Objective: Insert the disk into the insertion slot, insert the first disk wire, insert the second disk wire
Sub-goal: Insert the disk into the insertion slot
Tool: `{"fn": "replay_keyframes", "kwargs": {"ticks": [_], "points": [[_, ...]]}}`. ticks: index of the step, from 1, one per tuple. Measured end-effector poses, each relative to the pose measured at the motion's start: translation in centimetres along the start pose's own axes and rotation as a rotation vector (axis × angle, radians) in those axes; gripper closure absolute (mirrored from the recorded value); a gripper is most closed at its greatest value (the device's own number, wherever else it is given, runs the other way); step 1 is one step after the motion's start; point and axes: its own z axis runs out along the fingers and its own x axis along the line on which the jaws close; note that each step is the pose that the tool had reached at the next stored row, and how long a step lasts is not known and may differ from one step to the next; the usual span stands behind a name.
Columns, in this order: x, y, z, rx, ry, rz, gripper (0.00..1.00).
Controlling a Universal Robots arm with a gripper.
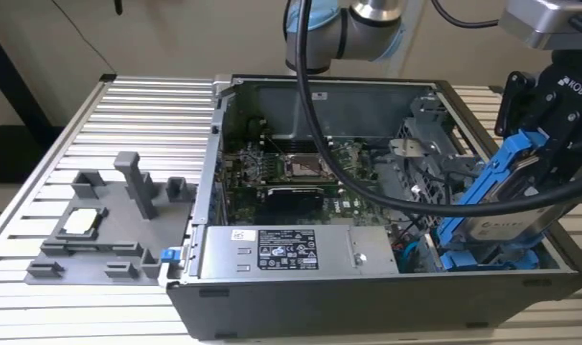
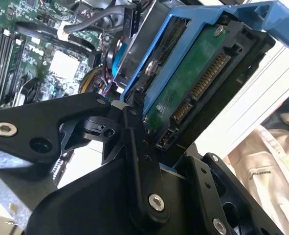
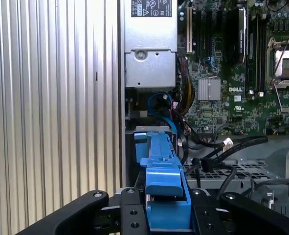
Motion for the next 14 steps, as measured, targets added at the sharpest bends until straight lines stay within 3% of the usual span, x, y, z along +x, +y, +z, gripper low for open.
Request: {"fn": "replay_keyframes", "kwargs": {"ticks": [14], "points": [[-0.69,-0.06,1.15,0.001,0.0002,0.0,0.67]]}}
